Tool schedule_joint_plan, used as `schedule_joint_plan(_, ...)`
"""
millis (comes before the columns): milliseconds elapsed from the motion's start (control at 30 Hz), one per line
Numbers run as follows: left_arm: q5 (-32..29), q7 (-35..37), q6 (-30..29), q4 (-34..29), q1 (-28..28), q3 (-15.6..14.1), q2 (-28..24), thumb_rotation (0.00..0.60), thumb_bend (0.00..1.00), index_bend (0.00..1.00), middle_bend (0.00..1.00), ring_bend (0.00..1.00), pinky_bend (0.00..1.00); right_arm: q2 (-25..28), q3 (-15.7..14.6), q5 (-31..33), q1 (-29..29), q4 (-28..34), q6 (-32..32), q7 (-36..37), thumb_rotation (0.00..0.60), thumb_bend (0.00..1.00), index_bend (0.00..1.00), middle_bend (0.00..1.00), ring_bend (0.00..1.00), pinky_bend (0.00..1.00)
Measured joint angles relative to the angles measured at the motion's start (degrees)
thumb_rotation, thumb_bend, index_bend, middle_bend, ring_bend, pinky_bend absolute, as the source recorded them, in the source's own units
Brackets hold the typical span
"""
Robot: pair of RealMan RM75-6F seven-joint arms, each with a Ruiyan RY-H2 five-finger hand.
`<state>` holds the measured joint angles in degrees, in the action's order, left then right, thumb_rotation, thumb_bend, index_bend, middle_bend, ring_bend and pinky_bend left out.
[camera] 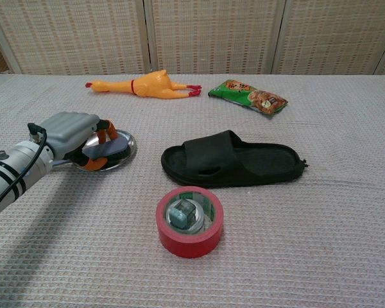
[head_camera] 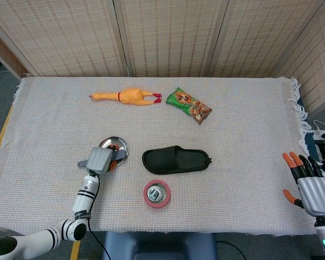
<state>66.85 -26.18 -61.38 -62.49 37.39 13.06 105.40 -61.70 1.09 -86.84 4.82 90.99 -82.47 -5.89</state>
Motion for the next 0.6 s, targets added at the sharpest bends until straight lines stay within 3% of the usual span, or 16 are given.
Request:
schedule_joint_plan(367, 2.5, 0.2, -2.7, 1.0, -0.1, -1.0, -0.2, 0.6, 0.41, 0.58, 0.72, 0.81, 1.0, -0.2, 0.0, -0.2, 0.2, -0.2, 0.6, -0.2, 0.6, 0.15, 0.0, 0.0, 0.0, 0.0)
schedule_joint_plan(600, 3.8, -1.7, -3.9, -1.9, -0.1, -1.5, -2.2, 0.6, 0.45, 0.66, 0.82, 0.8, 1.0, -1.2, 0.2, -2.2, 3.9, -1.9, 4.8, -1.4, 0.6, 0.16, 0.0, 0.0, 0.0, 0.0)
